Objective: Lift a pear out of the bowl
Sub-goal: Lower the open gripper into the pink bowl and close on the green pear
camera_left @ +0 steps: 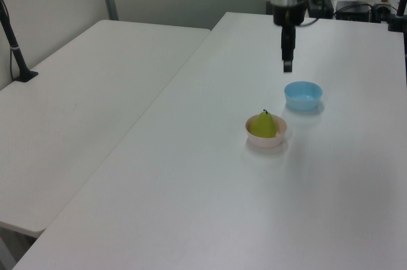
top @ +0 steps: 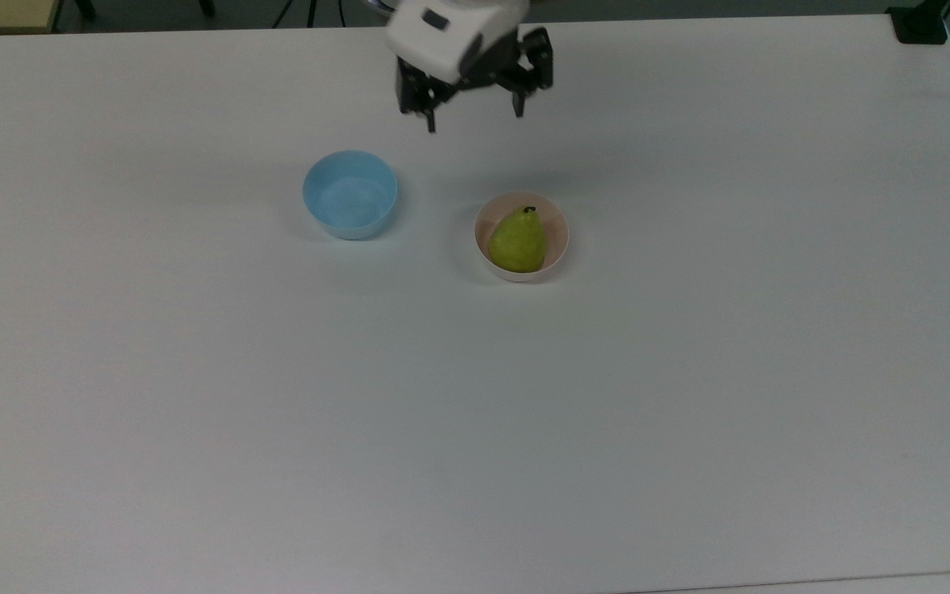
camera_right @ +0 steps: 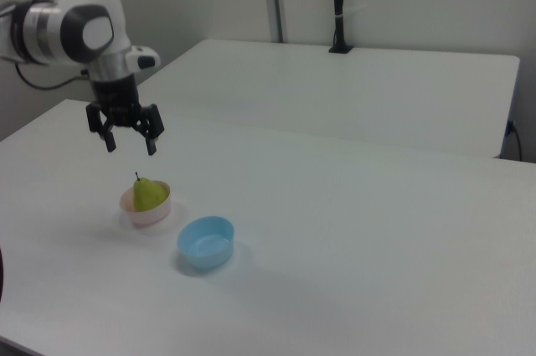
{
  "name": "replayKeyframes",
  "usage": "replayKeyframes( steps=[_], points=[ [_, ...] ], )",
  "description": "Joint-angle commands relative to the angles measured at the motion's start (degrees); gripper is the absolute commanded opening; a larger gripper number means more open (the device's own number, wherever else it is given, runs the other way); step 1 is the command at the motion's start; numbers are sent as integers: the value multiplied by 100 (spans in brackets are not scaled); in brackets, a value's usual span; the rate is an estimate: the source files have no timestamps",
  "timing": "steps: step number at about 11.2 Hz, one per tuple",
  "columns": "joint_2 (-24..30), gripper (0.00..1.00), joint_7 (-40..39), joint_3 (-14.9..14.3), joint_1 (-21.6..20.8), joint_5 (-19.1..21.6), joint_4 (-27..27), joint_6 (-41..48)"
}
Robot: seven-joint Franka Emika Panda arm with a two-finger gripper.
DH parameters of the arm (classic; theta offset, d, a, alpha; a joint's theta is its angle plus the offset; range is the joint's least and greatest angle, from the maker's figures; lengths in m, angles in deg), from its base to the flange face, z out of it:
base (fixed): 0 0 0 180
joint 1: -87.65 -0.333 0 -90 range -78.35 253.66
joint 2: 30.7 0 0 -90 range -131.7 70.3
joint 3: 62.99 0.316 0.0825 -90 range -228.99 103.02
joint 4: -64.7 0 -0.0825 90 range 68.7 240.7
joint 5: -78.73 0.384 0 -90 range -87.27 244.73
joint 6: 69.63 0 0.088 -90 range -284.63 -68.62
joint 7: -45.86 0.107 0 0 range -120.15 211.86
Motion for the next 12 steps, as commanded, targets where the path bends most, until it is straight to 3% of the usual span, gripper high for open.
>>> replayKeyframes(
  steps=[1,4,8,12],
  points=[
    [-345,100,-146,40,-207,-17,439,-793],
    [-856,100,-76,31,-392,-131,439,-1303],
    [-1130,100,248,31,-453,-245,412,-1603],
    [-1314,90,407,31,-462,-272,404,-1858]
  ],
)
